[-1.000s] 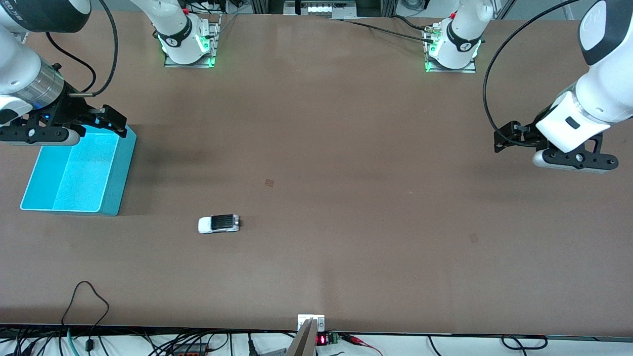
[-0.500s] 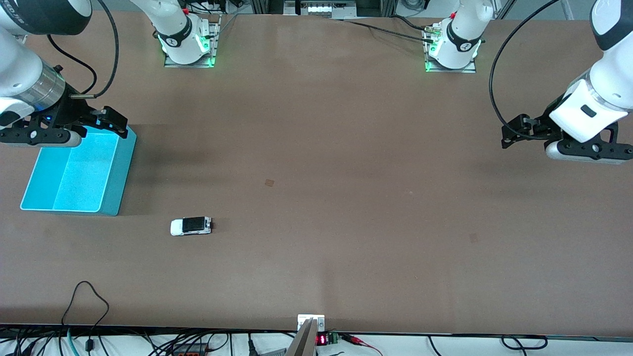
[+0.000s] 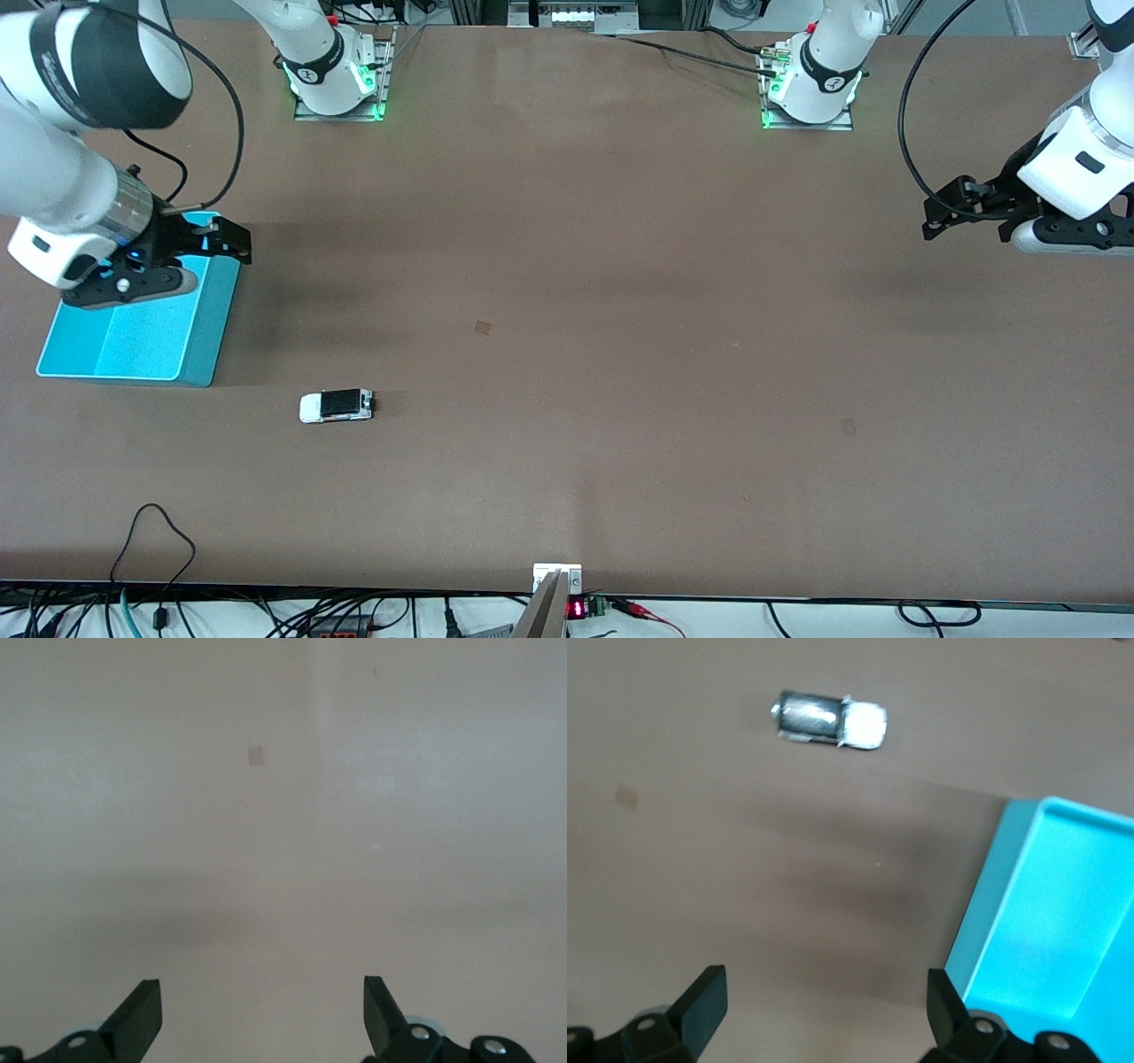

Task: Wind and store white jeep toy
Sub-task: 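Reach the right gripper down to the rolled jeep and grasp it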

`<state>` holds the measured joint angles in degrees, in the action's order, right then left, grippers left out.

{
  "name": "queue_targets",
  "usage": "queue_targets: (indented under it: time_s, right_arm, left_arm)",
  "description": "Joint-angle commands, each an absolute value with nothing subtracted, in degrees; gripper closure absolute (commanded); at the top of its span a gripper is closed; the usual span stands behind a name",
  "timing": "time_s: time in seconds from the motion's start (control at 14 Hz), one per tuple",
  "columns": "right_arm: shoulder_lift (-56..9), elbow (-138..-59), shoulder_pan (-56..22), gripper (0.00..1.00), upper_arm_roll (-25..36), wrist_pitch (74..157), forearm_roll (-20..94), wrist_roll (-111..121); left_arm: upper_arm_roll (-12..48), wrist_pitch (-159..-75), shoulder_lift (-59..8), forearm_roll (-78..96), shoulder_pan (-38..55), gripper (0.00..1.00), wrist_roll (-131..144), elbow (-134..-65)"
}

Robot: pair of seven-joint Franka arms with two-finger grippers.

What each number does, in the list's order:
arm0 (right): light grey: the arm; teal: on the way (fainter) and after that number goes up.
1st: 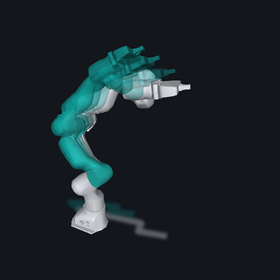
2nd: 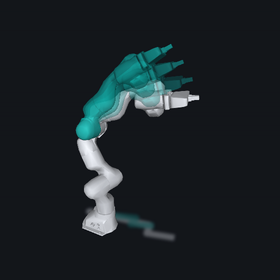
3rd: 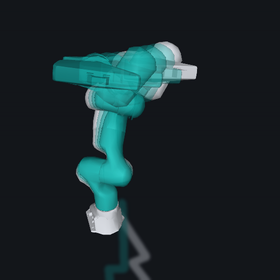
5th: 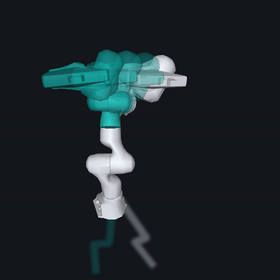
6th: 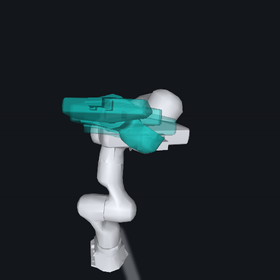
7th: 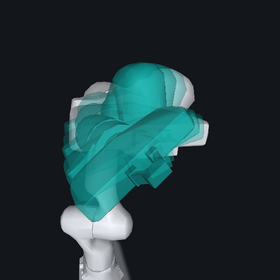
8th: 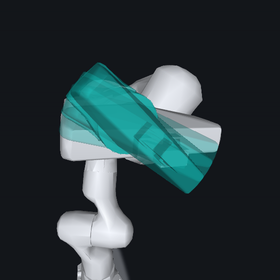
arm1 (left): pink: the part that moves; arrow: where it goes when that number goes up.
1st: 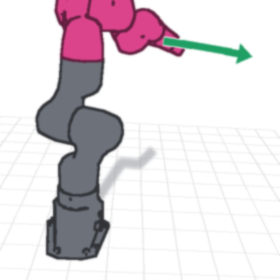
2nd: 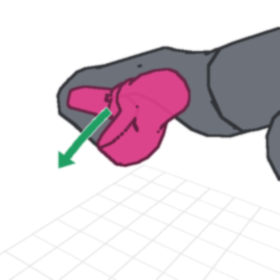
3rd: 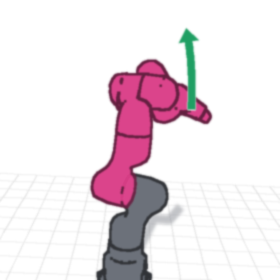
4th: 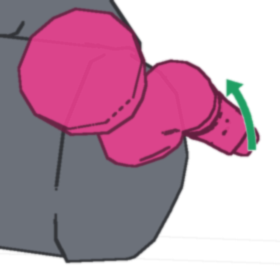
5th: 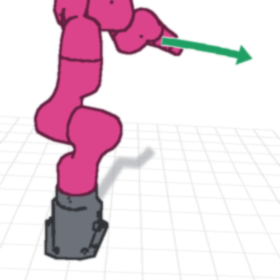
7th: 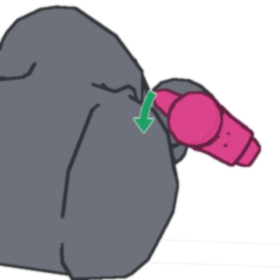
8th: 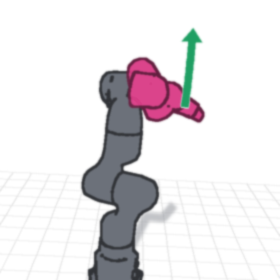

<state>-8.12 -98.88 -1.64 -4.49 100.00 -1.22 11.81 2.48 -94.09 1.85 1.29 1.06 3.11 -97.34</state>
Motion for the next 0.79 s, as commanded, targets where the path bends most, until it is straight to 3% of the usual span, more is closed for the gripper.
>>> queue_targets:
  time_s: [0.0,0.71]
  right_arm:
    - [-12.29,-97.21,-2.89,0.0,-4.66,100.45,-1.32,22.3]
    - [-31.27,-92.64,-4.13,0.0,-4.66,123.28,-1.14,69.73]
  left_arm:
    - [2.63,-91.5,2.03,0.54,2.02,0.0,3.34,-96.96]
    - [2.9,-92.73,1.32,-0.53,2.11,0.0,2.55,-95.98]
